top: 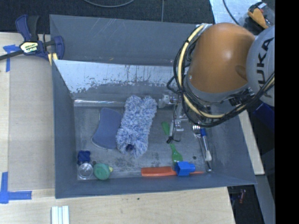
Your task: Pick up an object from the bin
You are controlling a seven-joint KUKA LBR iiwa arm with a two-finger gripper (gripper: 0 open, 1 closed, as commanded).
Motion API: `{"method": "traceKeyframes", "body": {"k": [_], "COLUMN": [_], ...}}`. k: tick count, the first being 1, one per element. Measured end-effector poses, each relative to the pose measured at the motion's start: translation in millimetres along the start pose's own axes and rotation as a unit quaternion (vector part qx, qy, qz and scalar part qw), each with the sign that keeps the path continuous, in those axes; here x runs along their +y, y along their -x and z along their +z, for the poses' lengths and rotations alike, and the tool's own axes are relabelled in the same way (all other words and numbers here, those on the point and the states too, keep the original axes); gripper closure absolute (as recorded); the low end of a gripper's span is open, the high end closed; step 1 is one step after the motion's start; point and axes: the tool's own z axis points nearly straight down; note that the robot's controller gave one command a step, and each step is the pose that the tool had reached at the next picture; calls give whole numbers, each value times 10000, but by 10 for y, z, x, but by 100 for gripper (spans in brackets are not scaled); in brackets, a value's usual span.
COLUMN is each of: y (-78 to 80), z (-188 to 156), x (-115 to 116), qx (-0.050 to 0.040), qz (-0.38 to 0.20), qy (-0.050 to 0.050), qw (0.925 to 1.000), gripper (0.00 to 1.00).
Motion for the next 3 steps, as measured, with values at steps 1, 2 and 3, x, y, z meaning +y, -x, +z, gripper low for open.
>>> {"method": "traceKeyframes", "body": {"k": [1,2,3], "y": [0,271,177], "z": [0,747,374], "x": [0,237,213], "qx": [0,25,34], "qz": [-1,-990,-790], "qy": [0,1,2], "qw": [10000,9951,9969], "gripper": [0,0,0]}}
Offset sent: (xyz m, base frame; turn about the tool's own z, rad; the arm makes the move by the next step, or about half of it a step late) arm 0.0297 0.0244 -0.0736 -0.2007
